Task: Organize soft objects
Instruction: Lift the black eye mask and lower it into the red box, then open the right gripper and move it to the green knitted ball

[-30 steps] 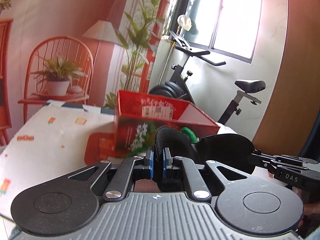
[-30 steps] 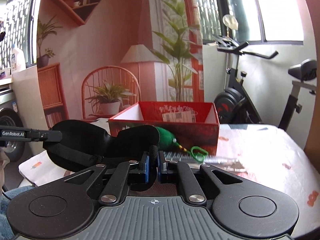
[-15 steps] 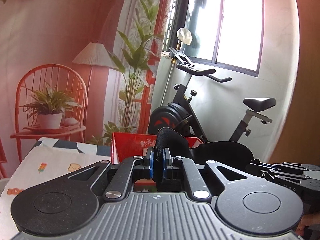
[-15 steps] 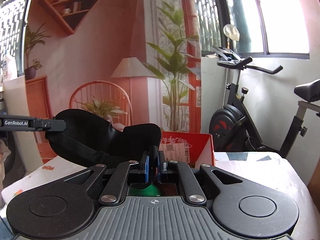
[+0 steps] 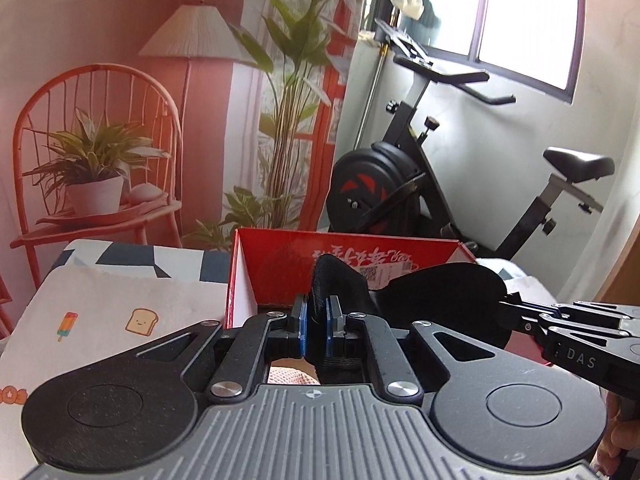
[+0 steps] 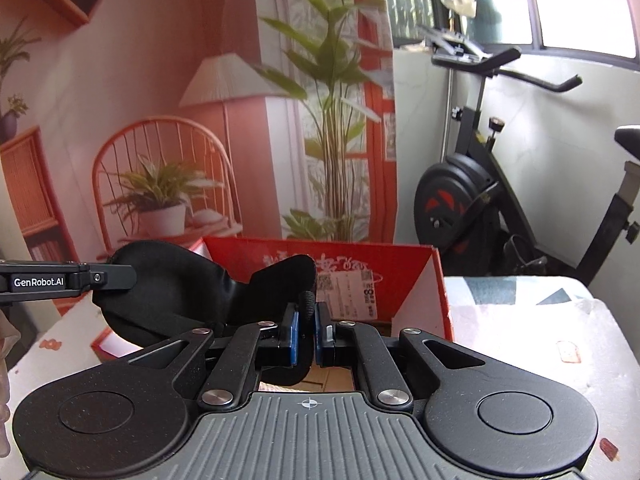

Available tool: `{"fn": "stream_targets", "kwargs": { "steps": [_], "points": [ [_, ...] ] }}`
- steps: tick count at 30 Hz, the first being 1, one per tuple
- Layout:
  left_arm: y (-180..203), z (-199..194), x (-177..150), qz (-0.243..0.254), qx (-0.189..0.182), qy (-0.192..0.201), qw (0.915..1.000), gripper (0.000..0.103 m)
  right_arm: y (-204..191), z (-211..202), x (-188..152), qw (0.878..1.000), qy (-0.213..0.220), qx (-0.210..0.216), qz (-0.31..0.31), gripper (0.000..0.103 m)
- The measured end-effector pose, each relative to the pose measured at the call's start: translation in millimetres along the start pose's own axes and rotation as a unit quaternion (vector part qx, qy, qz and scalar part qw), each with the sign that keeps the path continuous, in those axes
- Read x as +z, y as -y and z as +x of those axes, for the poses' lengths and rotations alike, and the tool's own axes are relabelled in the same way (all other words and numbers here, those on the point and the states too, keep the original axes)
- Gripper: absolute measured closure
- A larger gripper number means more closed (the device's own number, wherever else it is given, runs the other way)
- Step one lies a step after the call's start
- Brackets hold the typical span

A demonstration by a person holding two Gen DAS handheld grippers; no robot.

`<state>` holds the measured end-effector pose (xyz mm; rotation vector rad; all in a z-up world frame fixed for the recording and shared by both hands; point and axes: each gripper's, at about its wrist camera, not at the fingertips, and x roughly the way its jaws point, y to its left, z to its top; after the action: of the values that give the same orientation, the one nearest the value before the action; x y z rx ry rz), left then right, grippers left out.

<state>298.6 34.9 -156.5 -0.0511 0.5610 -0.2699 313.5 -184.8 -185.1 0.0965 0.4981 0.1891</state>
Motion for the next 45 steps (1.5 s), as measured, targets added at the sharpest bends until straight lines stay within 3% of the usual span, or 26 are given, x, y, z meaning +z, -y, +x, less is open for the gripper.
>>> {"fn": "stream_targets", "kwargs": {
  "steps": [7,20,23,25,27,29,32,37,45],
  "points": [
    [1.4,34.4,-2.4,0.026,0.002,-0.038,0.9989,0.093,4.6,45.2,-1.5,0.999,-0.048,-0.008,0.014,0.096],
    [7.6,60.9,-14.4,0.036,-0.013,-0.094,0.9948,0.093,10.0,74.3,-19.2,0.994,-0.102,-0.023,0.03,0.095],
    [10.4,62.6,-11.8,0.047,-0.013,-0.097,0.9941,0.09,8.0,73.3,-21.1,0.994,-0.104,-0.033,0.021,0.087],
    [9.6,57.6,-8.9,0.049,-0.018,-0.088,0.9947,0.081,8.4,68.7,-21.8,0.994,-0.099,-0.038,0.023,0.083],
    [8.4,47.8,-7.6,0.051,-0.019,-0.076,0.9956,0.054,9.6,60.6,-20.7,0.995,-0.089,-0.039,0.027,0.079],
    [5.8,35.0,-8.0,0.038,-0.016,-0.069,0.9968,0.041,12.4,50.1,-18.6,0.996,-0.08,-0.025,0.033,0.062],
    [1.7,12.5,-14.5,0.017,-0.036,-0.06,0.9974,0.041,15.4,26.3,-15.4,0.997,-0.06,-0.003,0.041,0.058],
    [1.2,-23.0,-31.0,0.022,-0.044,-0.037,0.9981,0.041,16.9,-15.8,-21.4,0.999,-0.028,-0.001,0.031,0.058],
    [15.7,-46.8,-54.9,0.018,-0.083,-0.038,0.9957,0.042,20.0,-68.5,-61.7,0.999,0.009,-0.018,0.034,0.058]
  ]
}}
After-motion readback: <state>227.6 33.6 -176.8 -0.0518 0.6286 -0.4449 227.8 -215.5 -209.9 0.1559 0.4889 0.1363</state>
